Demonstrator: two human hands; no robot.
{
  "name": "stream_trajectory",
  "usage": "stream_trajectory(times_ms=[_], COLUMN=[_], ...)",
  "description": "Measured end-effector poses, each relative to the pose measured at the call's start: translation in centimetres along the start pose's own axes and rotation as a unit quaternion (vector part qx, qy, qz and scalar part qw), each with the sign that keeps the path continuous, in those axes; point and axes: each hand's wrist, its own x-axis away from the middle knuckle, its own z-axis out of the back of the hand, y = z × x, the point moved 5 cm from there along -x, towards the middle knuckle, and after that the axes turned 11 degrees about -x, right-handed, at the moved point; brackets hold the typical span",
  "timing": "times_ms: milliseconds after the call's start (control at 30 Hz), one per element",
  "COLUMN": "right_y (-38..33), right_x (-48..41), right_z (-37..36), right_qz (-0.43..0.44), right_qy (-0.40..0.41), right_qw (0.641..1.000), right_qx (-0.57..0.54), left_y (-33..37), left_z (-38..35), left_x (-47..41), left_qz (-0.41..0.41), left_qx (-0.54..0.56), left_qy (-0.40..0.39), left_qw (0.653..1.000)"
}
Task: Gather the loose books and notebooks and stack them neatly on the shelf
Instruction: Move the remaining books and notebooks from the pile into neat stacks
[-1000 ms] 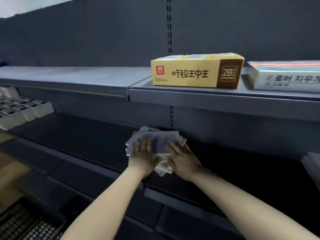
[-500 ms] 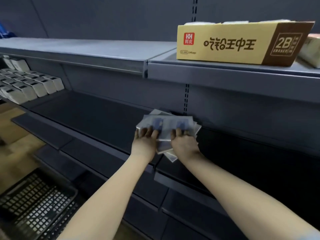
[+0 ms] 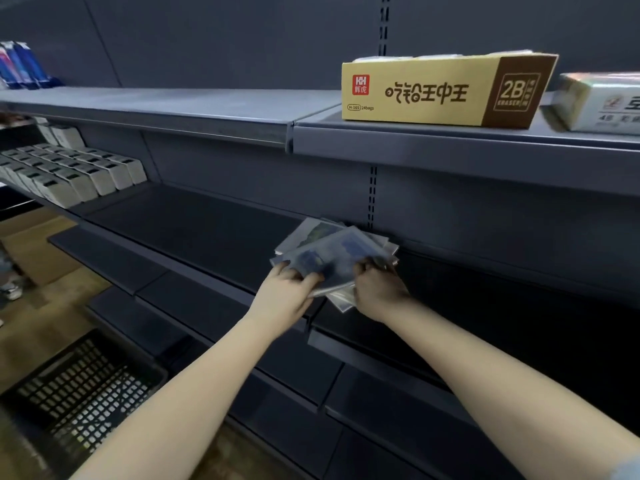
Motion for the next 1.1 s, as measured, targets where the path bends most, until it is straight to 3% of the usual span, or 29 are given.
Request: stream_trajectory(times_ms=[200,367,500,667,767,933,1100], right_y=[-2.7,-0.4,2.8,3.0,3.3,6.0,11.8], right_x=[3.1,4.1,4.9,7.1,8.1,9.6,13.3], right_z=[0.2,0.4,1.1,0.8,0.4,2.1,3.8], right_qz=[0.096,0.103,0.095,0.119,0.091,0.069,0.015], right_qy=[0.043,0.029,0.015,-0.032,-0.045,0.013,0.075], right_qw=[0.986,0.979,0.974,0.989,0.994,0.997,0.996], right_qx=[-0.133,-0.173,-0.206,-0.082,-0.05,-0.026,0.043], left_y=[3.1,3.6,3.7,5.5,6.5,9.0,15.5], left_z=[2.0,0.8,0.0,0.2,0.4,2.1,3.6], left_x=[-0.4,1.0,1.8,0.5,-0.5,-3.6,-6.9], left_qz=[0.008,0.039,0.039,0.023,-0.007,-0.035,-0.093], left_qx=[0.017,0.037,0.019,0.017,-0.011,-0.014,0.023], left_qy=[0.024,-0.079,-0.101,-0.116,-0.128,-0.094,-0.146], left_qw=[1.0,0.995,0.994,0.993,0.992,0.995,0.985])
